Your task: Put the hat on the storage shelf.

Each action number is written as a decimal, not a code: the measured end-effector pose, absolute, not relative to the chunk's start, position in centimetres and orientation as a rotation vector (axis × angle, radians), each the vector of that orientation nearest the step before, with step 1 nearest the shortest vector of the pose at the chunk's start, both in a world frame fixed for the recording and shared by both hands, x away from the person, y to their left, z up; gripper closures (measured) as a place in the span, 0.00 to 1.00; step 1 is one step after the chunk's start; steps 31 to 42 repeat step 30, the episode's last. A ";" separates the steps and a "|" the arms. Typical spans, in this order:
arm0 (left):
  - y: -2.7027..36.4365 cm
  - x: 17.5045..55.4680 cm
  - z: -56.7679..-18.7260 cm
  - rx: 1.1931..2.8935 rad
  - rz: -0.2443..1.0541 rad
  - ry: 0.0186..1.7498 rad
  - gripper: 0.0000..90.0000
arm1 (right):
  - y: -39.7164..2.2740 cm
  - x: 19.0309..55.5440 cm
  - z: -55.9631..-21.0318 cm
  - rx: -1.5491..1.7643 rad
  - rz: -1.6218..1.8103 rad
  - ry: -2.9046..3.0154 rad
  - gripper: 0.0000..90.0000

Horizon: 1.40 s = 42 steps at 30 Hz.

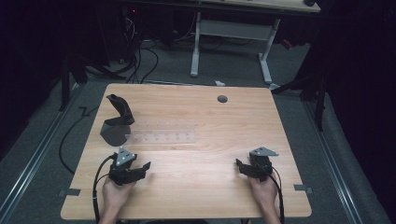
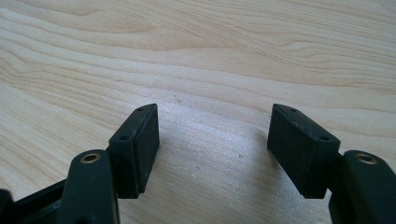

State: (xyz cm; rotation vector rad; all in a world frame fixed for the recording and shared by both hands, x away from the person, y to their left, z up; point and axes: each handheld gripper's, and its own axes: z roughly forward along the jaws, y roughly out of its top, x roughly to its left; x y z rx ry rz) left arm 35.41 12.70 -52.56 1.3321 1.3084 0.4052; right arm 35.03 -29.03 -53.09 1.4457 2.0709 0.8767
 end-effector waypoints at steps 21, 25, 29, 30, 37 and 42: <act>8.7 37.3 -54.6 1.414 0.427 1.322 0.36 | -29.0 35.0 -53.1 1.443 0.877 2.072 0.38; 8.6 37.3 -54.6 1.414 0.429 1.323 0.35 | -29.0 35.0 -53.1 1.442 0.875 2.073 0.38; 8.6 37.3 -54.6 1.413 0.426 1.323 0.34 | -29.0 35.0 -53.1 1.440 0.875 2.073 0.38; 8.6 37.3 -54.6 1.413 0.424 1.324 0.34 | -29.0 35.0 -53.1 1.440 0.875 2.073 0.38; 8.6 37.3 -54.6 1.413 0.424 1.324 0.34 | -29.0 35.0 -53.1 1.440 0.875 2.073 0.38; 8.6 37.3 -54.6 1.413 0.424 1.324 0.34 | -29.0 35.0 -53.1 1.440 0.875 2.073 0.38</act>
